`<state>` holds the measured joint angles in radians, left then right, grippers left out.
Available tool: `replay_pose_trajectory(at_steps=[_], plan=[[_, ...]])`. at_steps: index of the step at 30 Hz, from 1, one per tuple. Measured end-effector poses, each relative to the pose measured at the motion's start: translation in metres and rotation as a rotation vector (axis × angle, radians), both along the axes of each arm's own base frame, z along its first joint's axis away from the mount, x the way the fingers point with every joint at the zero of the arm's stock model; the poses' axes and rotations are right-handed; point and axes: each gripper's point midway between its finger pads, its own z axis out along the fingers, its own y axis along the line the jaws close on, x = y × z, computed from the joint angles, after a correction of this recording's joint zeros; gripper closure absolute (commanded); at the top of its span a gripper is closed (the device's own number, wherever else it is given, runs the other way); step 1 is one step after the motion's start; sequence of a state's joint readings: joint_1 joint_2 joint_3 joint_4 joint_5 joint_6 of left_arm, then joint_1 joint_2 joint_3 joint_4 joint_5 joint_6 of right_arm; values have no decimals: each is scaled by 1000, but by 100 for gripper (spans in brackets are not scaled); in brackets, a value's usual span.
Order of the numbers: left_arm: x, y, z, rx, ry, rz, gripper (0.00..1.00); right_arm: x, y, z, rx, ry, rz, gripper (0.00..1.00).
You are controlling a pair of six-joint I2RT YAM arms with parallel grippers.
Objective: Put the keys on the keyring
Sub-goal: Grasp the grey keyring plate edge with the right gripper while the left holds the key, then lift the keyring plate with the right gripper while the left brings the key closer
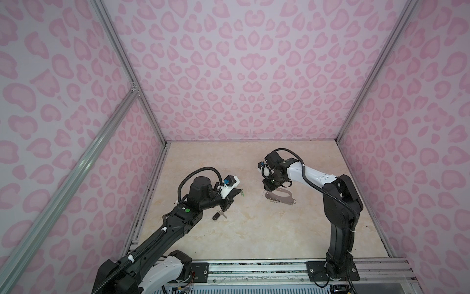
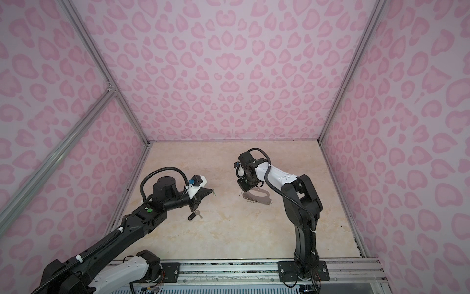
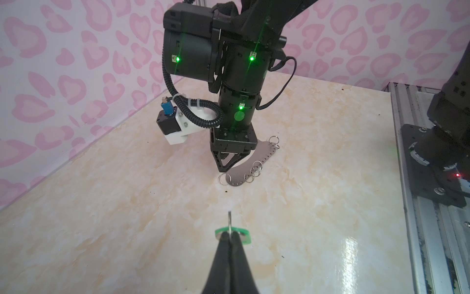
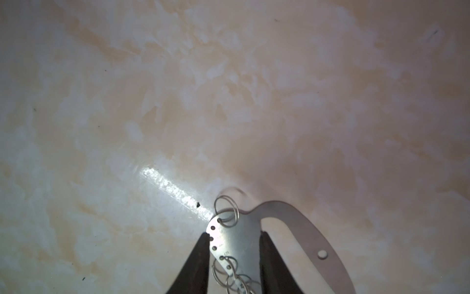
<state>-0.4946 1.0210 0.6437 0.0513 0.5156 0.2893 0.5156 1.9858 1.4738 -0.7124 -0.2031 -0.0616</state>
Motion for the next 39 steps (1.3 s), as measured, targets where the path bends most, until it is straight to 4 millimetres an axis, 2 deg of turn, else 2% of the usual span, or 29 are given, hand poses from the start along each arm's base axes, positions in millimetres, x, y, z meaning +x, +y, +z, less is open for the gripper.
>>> replay_pose_trajectory(at_steps=[19, 25, 39], plan=[[1, -2, -7, 0, 38, -1, 96, -8, -4, -28, -8, 96, -27, 73], [1, -2, -8, 2, 41, -1, 96, 2, 4, -19, 19, 69, -25, 75], [1, -2, -10, 3, 46, -1, 96, -2, 8, -19, 43, 87, -8, 82]])
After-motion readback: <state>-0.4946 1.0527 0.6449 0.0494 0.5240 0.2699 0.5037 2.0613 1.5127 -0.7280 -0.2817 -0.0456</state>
